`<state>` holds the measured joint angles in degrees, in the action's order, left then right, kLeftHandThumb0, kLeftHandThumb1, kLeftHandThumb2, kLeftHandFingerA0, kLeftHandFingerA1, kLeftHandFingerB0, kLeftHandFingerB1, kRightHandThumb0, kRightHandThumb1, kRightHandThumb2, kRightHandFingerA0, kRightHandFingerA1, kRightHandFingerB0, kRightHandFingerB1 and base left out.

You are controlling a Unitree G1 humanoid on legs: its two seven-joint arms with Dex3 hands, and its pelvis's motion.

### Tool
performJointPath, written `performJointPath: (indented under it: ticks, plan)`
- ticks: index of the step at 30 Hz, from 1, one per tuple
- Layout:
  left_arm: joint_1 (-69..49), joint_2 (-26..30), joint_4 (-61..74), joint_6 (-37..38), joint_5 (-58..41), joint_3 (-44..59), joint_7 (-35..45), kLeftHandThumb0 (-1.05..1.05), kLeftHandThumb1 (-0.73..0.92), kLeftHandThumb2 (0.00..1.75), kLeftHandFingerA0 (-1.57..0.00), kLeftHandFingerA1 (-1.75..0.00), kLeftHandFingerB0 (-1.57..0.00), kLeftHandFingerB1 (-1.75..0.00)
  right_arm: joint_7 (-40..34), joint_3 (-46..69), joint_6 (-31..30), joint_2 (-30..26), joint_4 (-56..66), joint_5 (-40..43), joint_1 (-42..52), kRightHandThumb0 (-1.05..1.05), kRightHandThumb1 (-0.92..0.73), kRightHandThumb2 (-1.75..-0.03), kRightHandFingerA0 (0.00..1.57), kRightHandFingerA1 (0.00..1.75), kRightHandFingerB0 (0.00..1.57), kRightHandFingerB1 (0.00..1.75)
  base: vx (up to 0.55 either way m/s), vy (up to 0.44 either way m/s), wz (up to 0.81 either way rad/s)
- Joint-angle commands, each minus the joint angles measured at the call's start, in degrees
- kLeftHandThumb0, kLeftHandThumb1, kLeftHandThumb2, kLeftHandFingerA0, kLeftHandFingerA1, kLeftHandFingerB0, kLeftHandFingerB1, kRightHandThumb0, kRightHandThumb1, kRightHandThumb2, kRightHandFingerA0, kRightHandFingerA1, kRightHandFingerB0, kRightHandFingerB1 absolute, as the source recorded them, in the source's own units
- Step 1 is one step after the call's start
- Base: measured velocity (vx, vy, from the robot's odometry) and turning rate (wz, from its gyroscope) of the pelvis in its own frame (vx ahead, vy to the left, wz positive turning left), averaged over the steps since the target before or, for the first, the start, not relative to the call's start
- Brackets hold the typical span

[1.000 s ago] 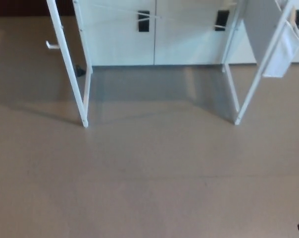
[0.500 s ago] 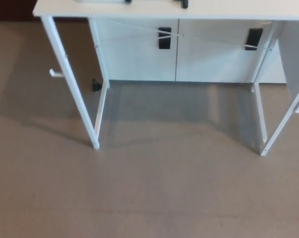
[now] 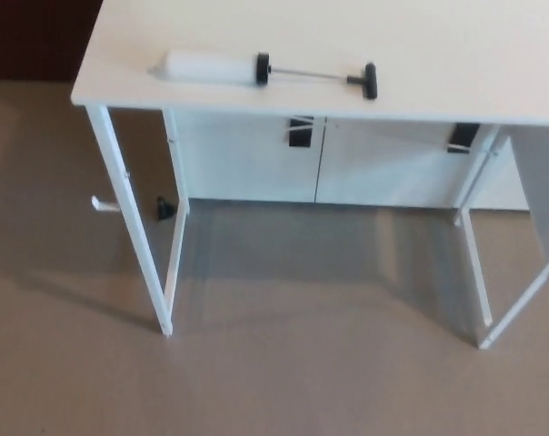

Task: The robot walks towards a desk on which an air pump is kept in the middle. It lifts it up and holds it with its left hand and uses its right hand to compress it by pushing its handle inwards.

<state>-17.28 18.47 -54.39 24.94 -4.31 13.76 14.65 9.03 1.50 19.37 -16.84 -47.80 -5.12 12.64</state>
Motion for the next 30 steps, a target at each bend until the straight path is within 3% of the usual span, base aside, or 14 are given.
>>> performJointPath:
  ticks: [1, 14, 30]
  plan:
    - [-0.3, 0.7, -0.6, 1.5, 0.0, 0.0, 0.2, -0.68, 0.86, 0.67, -0.3, -0.33, -0.31, -0.33, -1.1, 0.0, 0.8, -0.7, -0.7, -0.6, -0.1, -0.36, -0.54, -1.1, 0.0, 0.48, 0.0, 0.47, 0.17, -0.032, 0.02]
    - [-0.4, 0.8, -1.1, 1.8, -0.3, 0.2, 0.3, -0.68, 0.86, 0.67, -0.3, -0.33, -0.31, -0.33, -1.3, -0.3, 0.8, -0.5, -1.1, -0.9, -0.7, -0.36, -0.54, -1.1, 0.0, 0.48, 0.0, 0.47, 0.21, -0.074, -0.02]
    - [-0.2, 0.9, -1.5, 2.1, -0.5, 0.4, 0.3, -0.68, 0.86, 0.67, -0.3, -0.33, -0.31, -0.33, -1.3, -0.4, 0.8, -0.4, -1.5, -1.1, -1.3, -0.36, -0.54, -1.1, 0.0, 0.48, 0.0, 0.47, 0.21, 0.193, -0.01]
